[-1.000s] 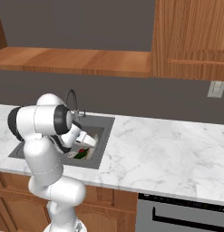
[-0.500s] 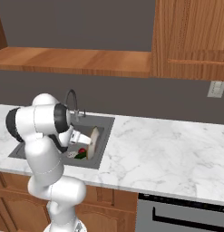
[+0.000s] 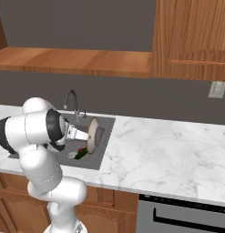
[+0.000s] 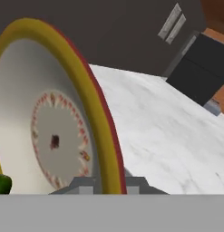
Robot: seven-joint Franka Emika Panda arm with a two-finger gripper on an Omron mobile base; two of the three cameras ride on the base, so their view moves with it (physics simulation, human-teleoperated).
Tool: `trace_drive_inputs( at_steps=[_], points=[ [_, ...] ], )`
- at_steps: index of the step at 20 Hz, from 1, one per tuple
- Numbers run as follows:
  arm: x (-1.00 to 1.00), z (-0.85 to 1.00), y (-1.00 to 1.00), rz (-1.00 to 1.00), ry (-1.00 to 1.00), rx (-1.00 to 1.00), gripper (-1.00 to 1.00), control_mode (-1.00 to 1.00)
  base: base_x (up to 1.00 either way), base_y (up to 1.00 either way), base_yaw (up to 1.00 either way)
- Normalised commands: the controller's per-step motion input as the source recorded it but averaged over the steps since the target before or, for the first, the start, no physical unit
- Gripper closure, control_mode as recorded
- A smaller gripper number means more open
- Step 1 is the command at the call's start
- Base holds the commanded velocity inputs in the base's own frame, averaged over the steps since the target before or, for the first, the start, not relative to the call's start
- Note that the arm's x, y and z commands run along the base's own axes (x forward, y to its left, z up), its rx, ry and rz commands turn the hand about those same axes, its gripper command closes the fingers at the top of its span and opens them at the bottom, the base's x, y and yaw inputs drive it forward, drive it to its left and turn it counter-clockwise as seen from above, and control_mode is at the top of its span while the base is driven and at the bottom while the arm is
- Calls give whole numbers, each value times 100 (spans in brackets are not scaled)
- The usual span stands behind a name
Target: Dump the apple and cucumber from the bowl so the bowl can be washed. Place the bowl in the sink after clearing the leftovers.
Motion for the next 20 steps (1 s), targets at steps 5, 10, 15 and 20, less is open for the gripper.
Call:
trace_drive_inputs(
  at_steps=[5, 10, 15, 20],
  points=[
    [-1, 59, 4, 0, -7, 3, 100, -100, 0, 0, 0],
    [-13, 26, 3, 0, 0, 12, 100, -100, 0, 0, 0],
    [-7, 13, 11, 2, 0, 16, 100, -100, 0, 0, 0],
    [0, 0, 46, 13, 0, 26, 100, -100, 0, 0, 0]
  ],
)
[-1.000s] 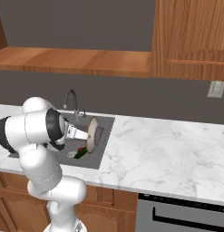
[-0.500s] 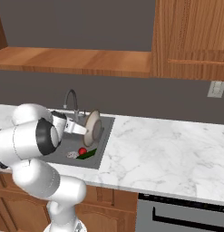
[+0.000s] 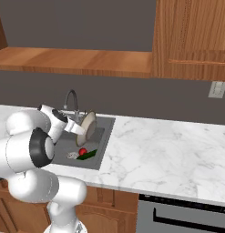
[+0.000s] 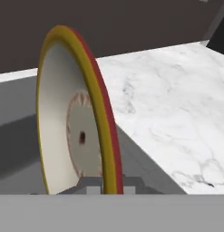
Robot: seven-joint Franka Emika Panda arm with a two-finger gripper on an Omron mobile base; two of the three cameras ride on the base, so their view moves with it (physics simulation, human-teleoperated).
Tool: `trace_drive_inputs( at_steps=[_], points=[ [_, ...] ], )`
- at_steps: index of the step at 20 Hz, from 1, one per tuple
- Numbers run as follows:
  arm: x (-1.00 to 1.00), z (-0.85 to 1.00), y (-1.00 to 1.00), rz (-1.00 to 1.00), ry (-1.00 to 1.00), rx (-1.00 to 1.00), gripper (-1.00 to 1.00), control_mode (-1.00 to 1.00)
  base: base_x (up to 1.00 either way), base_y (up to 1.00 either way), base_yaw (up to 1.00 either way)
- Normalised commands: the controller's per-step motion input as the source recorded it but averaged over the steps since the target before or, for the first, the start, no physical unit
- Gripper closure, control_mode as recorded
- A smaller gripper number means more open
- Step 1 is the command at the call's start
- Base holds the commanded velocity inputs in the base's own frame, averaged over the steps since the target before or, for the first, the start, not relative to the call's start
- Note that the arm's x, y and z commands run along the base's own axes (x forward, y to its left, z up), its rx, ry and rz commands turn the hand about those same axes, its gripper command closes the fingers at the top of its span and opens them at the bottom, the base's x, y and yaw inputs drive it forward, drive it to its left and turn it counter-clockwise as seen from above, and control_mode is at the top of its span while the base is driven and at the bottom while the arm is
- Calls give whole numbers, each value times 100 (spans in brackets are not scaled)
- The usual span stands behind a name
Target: Dump the apple and cucumber from the bowl so the bowl can be washed. Place the bowl in the sink after clearing the leftovers.
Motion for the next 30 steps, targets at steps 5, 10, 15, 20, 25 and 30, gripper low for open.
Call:
trace_drive_inputs(
  at_steps=[5, 10, 15, 20, 25, 30],
  points=[
    [0, -3, 70, 22, 11, 22, 100, -100, 0, 0, 0],
    [0, 0, 35, 27, 26, 21, 100, -100, 0, 0, 0],
    [-3, -2, 0, 35, 25, 32, 100, -100, 0, 0, 0],
    [-1, -9, 3, 25, 15, 31, 100, -100, 0, 0, 0],
    [0, -22, 48, 11, 0, 12, 100, -100, 0, 0, 0],
    [0, -40, 51, 3, 2, 7, 100, -100, 0, 0, 0]
  ],
)
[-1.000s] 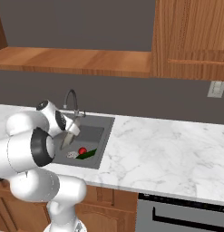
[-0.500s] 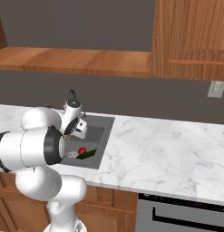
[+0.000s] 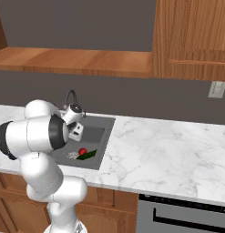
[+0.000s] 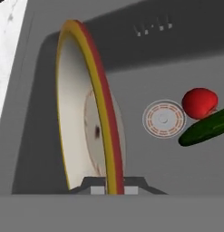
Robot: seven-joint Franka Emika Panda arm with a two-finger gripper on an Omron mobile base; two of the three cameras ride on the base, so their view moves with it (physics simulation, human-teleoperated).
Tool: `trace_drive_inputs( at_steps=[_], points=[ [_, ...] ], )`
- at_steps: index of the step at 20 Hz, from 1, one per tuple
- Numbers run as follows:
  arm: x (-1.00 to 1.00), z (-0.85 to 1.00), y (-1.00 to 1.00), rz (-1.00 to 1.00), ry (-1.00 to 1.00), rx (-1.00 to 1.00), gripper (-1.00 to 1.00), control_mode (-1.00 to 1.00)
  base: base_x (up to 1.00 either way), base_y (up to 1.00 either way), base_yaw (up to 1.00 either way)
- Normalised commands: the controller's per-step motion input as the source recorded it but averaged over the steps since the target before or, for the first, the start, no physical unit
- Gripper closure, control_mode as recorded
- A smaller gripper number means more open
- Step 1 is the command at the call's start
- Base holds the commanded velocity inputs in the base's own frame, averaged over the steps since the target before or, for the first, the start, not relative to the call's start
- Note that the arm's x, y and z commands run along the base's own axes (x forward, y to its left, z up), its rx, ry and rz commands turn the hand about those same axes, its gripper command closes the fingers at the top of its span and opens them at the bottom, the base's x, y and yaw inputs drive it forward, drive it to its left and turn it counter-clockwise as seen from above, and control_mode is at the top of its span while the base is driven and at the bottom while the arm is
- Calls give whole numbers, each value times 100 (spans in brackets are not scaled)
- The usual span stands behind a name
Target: Dump the apple and cucumber from the bowl so the bowl can be washed. Place the bowl in the sink after clearing the leftovers.
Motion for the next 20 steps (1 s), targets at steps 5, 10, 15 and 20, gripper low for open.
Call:
trace_drive_inputs(
  at_steps=[5, 10, 15, 20],
  points=[
    [-3, -68, 45, 1, 8, 0, 100, -100, 0, 0, 0],
    [-14, -65, 13, 0, 10, -11, 100, -100, 0, 0, 0],
    [-12, -29, 0, 0, 4, -11, -100, -100, 0, 0, 0],
    [-3, 12, 0, -4, 0, -6, -100, -100, 0, 0, 0]
  ],
)
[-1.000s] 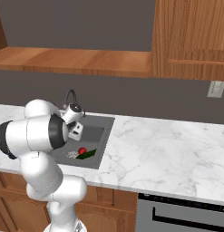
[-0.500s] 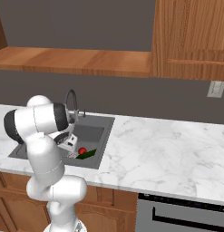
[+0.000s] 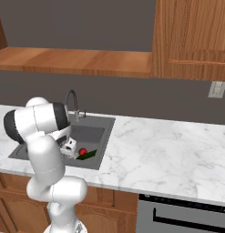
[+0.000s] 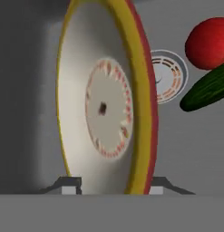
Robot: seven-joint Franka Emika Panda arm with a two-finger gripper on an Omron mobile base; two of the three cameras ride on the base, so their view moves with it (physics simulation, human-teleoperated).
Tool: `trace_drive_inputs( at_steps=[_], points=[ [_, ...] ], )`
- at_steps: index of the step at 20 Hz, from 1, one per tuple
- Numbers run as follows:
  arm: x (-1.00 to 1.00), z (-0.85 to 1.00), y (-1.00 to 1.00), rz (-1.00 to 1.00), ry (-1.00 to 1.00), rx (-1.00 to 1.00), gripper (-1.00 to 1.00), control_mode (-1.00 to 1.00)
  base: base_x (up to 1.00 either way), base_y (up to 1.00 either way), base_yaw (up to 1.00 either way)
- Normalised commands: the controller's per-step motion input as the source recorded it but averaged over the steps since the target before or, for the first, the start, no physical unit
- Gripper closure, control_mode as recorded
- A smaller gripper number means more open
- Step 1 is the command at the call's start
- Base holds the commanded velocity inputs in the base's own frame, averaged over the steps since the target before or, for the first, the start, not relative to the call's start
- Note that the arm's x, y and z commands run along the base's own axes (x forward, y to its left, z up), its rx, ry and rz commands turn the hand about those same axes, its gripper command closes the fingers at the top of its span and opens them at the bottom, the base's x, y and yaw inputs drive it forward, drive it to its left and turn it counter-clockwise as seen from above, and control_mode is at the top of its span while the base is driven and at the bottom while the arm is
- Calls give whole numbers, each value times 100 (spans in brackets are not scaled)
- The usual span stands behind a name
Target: Dump the apple and cucumber from the bowl so the bowl can be washed. Place the bowl in the sink after clearing the leftovers.
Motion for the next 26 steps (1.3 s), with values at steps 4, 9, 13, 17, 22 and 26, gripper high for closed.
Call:
trace_drive_inputs(
  at_steps=[4, 9, 13, 17, 22, 26],
  points=[
    [-10, 79, 0, -5, -1, -7, -100, -100, 0, 0, 0],
    [-19, 100, 0, -7, -11, -7, -100, -100, 0, 0, 0],
    [-38, 100, 0, -6, -22, -9, -100, -100, 0, 0, 0],
    [-53, 100, 0, -2, -30, -13, -100, -100, 0, 0, 0],
    [-72, 100, 1, 0, -31, -13, -100, -100, 0, 0, 0],
    [-97, 100, 1, 0, -33, -10, -100, -100, 0, 0, 0]
  ],
)
